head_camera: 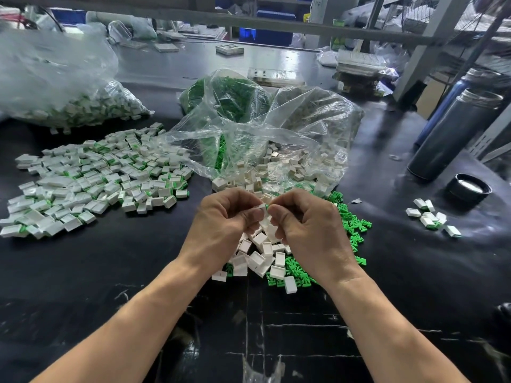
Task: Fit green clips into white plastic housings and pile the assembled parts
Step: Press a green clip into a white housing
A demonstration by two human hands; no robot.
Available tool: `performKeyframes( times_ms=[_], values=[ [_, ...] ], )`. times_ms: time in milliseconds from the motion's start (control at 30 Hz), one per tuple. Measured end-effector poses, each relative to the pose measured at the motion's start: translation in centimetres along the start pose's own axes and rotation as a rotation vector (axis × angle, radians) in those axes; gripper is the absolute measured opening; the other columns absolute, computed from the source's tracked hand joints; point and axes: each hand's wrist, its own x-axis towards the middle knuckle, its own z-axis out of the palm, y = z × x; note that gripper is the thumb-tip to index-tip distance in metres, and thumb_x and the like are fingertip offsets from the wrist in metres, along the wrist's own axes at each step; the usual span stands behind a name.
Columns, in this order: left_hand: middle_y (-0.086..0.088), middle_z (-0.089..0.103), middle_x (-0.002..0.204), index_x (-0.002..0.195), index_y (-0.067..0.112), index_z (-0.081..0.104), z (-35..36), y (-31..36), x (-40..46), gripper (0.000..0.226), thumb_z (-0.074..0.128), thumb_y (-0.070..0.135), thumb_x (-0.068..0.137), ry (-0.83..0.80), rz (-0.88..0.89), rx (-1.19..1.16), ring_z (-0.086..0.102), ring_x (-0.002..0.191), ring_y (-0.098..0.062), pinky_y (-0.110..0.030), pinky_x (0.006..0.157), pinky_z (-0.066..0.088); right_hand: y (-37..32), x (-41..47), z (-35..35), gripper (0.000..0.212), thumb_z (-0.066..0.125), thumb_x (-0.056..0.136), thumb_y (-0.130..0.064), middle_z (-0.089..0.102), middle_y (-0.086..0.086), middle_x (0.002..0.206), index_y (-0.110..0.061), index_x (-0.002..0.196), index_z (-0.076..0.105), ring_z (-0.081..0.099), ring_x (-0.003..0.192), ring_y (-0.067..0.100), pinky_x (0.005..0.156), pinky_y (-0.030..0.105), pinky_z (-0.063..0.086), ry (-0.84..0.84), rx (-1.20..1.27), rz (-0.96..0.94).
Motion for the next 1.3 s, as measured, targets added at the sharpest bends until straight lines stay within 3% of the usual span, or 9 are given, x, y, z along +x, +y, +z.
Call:
performKeyframes(
  times_ms=[100,333,533,733,867,967,1100,1167,1300],
  values=[
    [-0.009,0.073,0.079,0.086,0.013,0.074,0.1,0.4,-0.1,0.012,0.074,0.001,0.090,0.028,0.029,0.100,0.066,0.069,-0.017,-0.032,0.066,0.059,-0.3,0.2,0.0,0.002,0.075,0.094,-0.016,0.068,-0.008,0.072,-0.017,0.093,0.074,0.065,0.065,0.009,0.060,0.024,0.053,0.004,-0.084,-0.046],
    [-0.006,0.074,0.080,0.086,0.010,0.074,0.2,0.8,-0.3,0.013,0.074,-0.002,0.089,0.044,0.034,0.163,0.069,0.071,-0.013,-0.023,0.066,0.058,-0.4,0.2,-0.1,0.002,0.076,0.093,-0.012,0.069,-0.006,0.075,-0.014,0.091,0.075,0.067,0.070,0.015,0.066,0.040,0.058,-0.009,-0.078,-0.072],
    [-0.003,0.074,0.079,0.087,0.013,0.075,0.0,0.7,-0.2,0.019,0.074,-0.005,0.088,0.011,0.055,0.247,0.072,0.072,-0.020,-0.030,0.068,0.061,-0.2,0.1,-0.1,0.004,0.076,0.092,-0.009,0.069,-0.003,0.076,-0.011,0.090,0.074,0.067,0.072,0.019,0.068,0.045,0.057,-0.041,-0.114,-0.105],
    [-0.004,0.073,0.076,0.087,0.007,0.074,0.4,0.7,-0.3,0.017,0.071,-0.010,0.088,0.046,0.041,0.083,0.067,0.067,-0.009,-0.021,0.063,0.056,0.2,0.1,0.4,0.011,0.076,0.091,-0.006,0.071,0.002,0.070,-0.015,0.086,0.076,0.068,0.063,0.023,0.062,0.051,0.059,0.005,0.116,0.003],
    [-0.007,0.075,0.081,0.089,0.010,0.074,0.6,0.6,-0.1,0.013,0.073,-0.002,0.090,0.045,0.015,-0.021,0.068,0.071,-0.014,-0.025,0.068,0.058,-0.1,0.1,0.5,0.021,0.072,0.095,-0.006,0.073,0.005,0.070,-0.022,0.083,0.078,0.066,0.056,0.021,0.052,0.037,0.060,0.048,0.309,0.058],
    [-0.003,0.076,0.085,0.088,0.019,0.075,0.6,0.4,0.1,0.012,0.076,0.007,0.090,0.041,0.026,-0.040,0.068,0.077,-0.013,-0.026,0.073,0.056,-0.7,0.1,0.5,0.023,0.056,0.107,-0.018,0.073,0.005,0.072,-0.012,0.094,0.074,0.060,0.050,0.019,0.042,0.031,0.050,0.059,0.439,0.170],
    [-0.002,0.076,0.095,0.092,0.026,0.075,1.0,0.3,0.0,0.011,0.079,0.031,0.083,0.031,0.028,-0.043,0.071,0.096,-0.027,-0.043,0.092,0.057,-1.3,0.0,0.9,0.063,0.033,0.109,-0.051,0.069,0.011,0.070,-0.002,0.088,0.068,0.052,0.048,0.023,0.039,0.029,0.037,-0.075,0.523,0.314],
    [-0.006,0.076,0.094,0.096,0.022,0.075,1.3,0.3,-0.1,0.016,0.078,0.031,0.083,-0.004,0.022,-0.071,0.071,0.092,-0.030,-0.050,0.092,0.057,-1.6,-0.1,1.4,0.073,0.030,0.108,-0.055,0.063,0.014,0.066,0.004,0.084,0.066,0.048,0.046,0.022,0.038,0.028,0.033,-0.104,0.521,0.330],
    [-0.015,0.075,0.095,0.103,0.010,0.072,1.7,0.5,-0.4,0.016,0.076,0.019,0.091,-0.058,0.025,-0.110,0.073,0.086,-0.029,-0.039,0.080,0.060,-1.5,0.0,2.1,0.063,0.032,0.110,-0.052,0.047,0.005,0.057,-0.023,0.070,0.072,0.040,0.045,0.014,0.037,0.024,0.028,-0.062,0.537,0.343]
  ],
)
